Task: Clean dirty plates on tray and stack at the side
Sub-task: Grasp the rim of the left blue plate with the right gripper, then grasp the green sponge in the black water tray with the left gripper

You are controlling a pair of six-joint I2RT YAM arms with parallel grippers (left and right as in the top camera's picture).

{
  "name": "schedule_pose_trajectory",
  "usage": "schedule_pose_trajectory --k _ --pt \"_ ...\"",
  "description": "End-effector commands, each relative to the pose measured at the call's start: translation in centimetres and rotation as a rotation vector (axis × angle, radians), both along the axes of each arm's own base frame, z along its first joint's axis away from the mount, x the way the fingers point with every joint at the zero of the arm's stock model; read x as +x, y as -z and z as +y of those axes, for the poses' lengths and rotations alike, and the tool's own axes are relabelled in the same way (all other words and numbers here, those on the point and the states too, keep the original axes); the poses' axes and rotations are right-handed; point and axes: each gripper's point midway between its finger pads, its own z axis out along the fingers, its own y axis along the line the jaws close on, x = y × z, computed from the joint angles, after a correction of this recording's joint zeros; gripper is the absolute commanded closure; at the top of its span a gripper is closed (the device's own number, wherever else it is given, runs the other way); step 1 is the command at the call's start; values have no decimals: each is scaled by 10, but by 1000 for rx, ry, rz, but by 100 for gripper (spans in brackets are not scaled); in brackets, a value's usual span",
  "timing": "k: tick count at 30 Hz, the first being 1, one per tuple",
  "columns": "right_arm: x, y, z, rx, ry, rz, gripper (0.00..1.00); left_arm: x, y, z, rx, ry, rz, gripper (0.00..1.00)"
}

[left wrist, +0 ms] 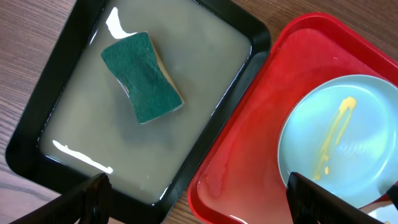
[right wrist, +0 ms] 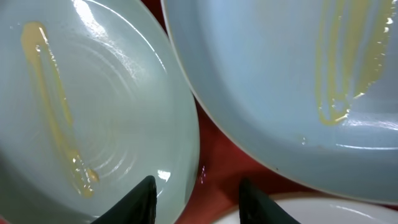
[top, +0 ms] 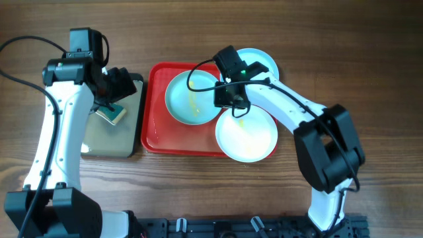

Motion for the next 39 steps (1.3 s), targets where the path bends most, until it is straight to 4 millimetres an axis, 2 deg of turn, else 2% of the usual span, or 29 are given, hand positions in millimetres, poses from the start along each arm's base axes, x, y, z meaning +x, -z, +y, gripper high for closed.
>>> schedule_pose_trajectory --k 1,5,6,7,8,11,16,19,23,26,28,31,35,38,39 --pt "11 13 4 0 35 -12 61 5 -1 7 20 -30 -10 13" --pt "17 16 10 16 25 -35 78 5 -1 13 48 -41 -9 14" --pt "15 18 19 27 -17 -40 89 4 -1 14 47 -45 -5 14" --pt "13 17 25 29 -36 -46 95 3 -1 16 47 -50 -2 14" --pt "9 17 34 29 -74 -58 96 2 -1 19 45 -67 1 14" --pt "-2 17 49 17 -115 -69 96 -5 1 29 39 -114 22 14" --pt "-6 19 53 32 -125 -51 93 -9 8 32 38 -123 43 12" --pt "-8 28 62 69 -159 -33 78 -14 30 32 39 -123 91 11" --pt "-9 29 71 107 -213 -33 78 -14 63 37 35 -146 141 16" --pt "-9 28 74 121 -234 -39 78 -16 93 52 49 -234 188 30" --pt "-7 27 75 126 -234 -47 79 -16 103 64 64 -307 202 37" --pt "-5 26 77 133 -234 -58 79 -3 118 77 49 -381 168 46" --pt "-5 26 77 133 -234 -59 81 16 132 74 20 -371 126 51" --pt "-5 26 77 133 -234 -58 81 17 142 71 1 -366 141 57" --pt "-5 26 77 133 -234 -58 81 16 146 70 -3 -365 151 62"
